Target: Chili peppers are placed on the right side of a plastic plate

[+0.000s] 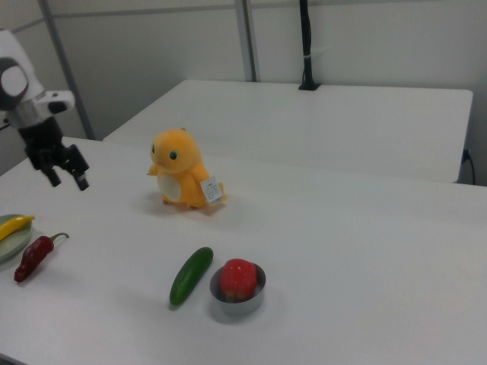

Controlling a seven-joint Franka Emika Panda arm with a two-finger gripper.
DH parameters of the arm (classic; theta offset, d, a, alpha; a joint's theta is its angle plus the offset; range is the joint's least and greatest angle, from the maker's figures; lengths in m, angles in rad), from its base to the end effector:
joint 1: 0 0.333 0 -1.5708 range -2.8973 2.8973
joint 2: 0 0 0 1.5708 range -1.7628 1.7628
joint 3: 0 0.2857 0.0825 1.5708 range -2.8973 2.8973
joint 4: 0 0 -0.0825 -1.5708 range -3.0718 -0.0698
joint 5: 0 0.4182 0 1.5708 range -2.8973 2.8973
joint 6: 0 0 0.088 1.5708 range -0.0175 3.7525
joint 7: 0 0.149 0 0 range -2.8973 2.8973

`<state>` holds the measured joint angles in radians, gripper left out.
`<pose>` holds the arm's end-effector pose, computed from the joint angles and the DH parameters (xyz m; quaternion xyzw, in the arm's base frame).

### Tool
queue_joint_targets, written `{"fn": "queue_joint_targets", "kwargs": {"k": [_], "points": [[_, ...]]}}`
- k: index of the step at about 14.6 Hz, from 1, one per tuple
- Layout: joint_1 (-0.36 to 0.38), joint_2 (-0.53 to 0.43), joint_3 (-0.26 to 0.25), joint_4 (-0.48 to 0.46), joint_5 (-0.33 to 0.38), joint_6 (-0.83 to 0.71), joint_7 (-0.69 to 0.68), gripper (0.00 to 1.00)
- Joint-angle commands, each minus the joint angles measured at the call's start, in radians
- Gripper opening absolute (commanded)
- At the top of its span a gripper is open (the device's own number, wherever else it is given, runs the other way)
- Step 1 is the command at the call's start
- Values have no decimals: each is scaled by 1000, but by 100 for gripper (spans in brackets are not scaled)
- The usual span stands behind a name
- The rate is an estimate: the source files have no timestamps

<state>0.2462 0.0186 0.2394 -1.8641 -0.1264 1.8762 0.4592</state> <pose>0.5362 0.2661 0.4189 0.9978 0.0323 0.0238 0.0530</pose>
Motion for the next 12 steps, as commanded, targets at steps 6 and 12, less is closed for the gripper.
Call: {"fn": "queue_joint_targets", "kwargs": {"k": [6, 12], "points": [[-31, -25, -302, 138, 11, -123, -112, 100], [-110, -17, -388, 155, 132, -118, -328, 100]]}}
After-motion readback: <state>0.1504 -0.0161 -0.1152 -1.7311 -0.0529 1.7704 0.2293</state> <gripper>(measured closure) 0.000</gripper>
